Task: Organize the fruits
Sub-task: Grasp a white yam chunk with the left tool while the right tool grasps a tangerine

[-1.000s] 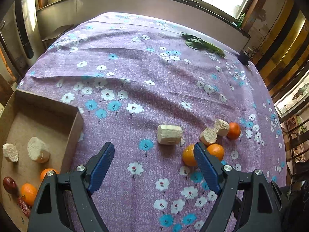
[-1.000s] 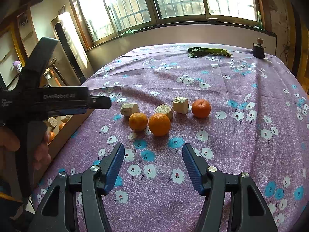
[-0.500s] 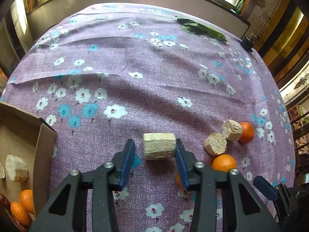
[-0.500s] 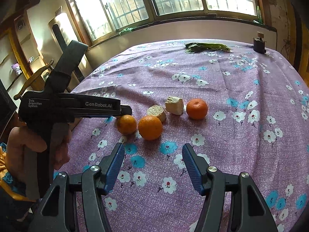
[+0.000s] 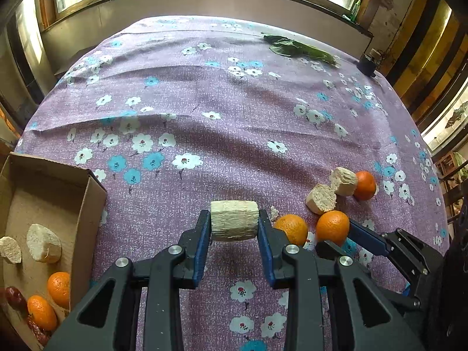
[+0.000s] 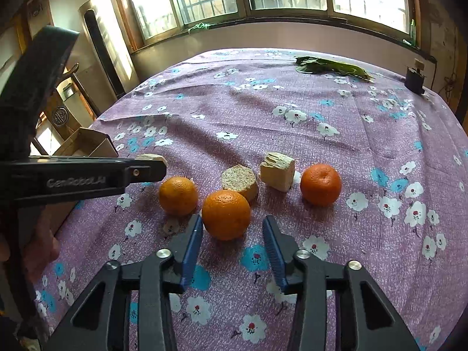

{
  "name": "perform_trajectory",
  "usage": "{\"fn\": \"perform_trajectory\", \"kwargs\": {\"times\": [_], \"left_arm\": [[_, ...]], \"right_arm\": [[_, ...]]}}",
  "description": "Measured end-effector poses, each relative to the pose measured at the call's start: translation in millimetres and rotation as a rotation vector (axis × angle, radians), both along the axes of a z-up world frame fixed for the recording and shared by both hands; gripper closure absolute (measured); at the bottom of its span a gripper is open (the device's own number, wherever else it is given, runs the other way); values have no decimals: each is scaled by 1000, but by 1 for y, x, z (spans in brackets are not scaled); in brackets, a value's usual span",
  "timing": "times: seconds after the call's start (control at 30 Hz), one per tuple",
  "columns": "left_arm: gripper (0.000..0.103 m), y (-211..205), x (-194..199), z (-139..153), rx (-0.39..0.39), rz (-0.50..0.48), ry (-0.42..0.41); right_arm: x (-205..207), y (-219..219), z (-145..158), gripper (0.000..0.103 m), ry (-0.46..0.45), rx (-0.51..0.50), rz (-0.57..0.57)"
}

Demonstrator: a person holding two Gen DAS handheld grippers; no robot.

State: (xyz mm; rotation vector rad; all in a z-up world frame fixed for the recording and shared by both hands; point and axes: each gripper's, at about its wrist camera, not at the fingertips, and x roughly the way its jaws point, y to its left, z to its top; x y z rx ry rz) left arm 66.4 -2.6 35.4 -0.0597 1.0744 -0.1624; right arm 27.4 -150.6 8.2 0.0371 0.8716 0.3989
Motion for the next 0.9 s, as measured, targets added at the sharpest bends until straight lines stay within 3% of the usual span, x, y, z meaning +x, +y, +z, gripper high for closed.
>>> {"fn": "perform_trajectory", "kwargs": {"times": [0.2,0.53,0.9], "left_arm": [[73,1,-23,12,49,-4,-56],[73,11,-77,28,98,-15,-137],[73,55,-119,40,125,47,-183]], "right_arm": [[-5,4,2,67,-3,2,21],[-61,-1,32,67,-80,50,4],[-89,39,47,67,-100,86,80]]}}
